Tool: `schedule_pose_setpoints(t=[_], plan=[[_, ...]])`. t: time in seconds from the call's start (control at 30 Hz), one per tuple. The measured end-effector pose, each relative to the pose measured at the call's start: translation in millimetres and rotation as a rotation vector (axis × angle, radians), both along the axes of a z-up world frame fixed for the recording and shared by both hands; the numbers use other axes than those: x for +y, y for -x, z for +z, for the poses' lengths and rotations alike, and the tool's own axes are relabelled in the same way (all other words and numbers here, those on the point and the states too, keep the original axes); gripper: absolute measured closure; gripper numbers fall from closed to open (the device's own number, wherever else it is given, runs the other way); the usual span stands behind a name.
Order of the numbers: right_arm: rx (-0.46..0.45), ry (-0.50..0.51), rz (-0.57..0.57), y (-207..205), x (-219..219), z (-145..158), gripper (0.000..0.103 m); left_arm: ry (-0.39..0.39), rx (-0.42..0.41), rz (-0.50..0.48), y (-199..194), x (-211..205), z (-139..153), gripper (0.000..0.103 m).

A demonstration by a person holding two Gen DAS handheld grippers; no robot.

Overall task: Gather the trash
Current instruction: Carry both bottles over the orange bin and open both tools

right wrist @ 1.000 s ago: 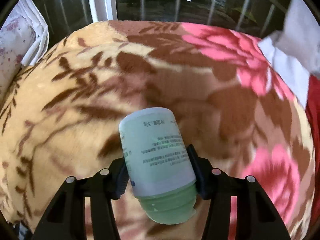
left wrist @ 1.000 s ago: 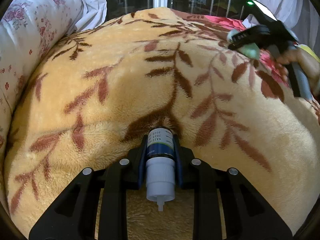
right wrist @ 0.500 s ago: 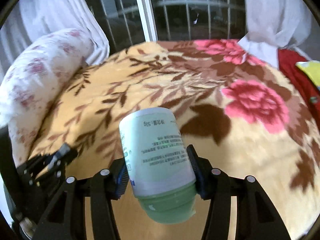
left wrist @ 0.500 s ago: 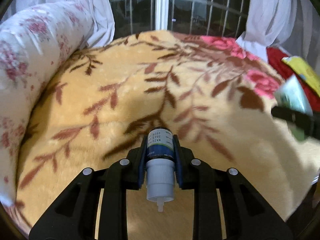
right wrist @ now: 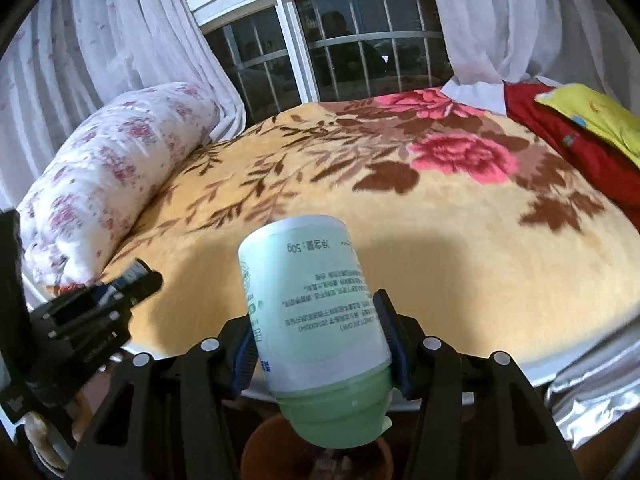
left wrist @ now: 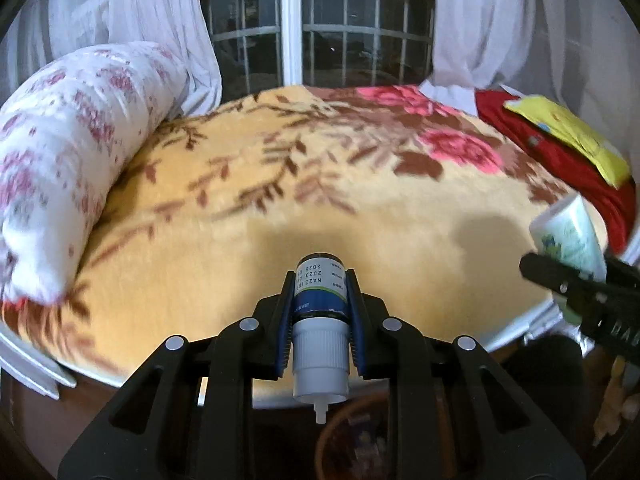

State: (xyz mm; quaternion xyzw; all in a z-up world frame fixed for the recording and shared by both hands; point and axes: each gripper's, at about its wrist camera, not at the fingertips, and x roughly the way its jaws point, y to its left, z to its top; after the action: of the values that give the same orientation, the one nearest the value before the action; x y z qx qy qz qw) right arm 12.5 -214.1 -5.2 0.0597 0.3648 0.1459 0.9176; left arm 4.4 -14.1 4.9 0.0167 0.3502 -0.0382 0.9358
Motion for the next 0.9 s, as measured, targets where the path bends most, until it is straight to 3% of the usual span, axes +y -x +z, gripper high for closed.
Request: schedule_pose_setpoints(t=[0.23, 0.43, 0.67, 0.9], plan=[[0.021, 0.056, 0.023, 56, -2, -25, 0.051, -0.010, 0.102, -0.041, 46, -8, -50, 0.080], [0.133, 0.084, 0.045, 80, -2, -68, 0.051, -0.014, 0.251, -0.053, 60, -11, -106, 0.080], [0.283, 0.074, 0.057, 79, 1, -119, 0.051, -0.015, 0.355, -0.065, 53, -12, -143, 0.080], [0.376, 0.091, 0.076, 64, 7, -145, 0.051, -0.012, 0.439, -0.063, 36, -11, -167, 0.080]])
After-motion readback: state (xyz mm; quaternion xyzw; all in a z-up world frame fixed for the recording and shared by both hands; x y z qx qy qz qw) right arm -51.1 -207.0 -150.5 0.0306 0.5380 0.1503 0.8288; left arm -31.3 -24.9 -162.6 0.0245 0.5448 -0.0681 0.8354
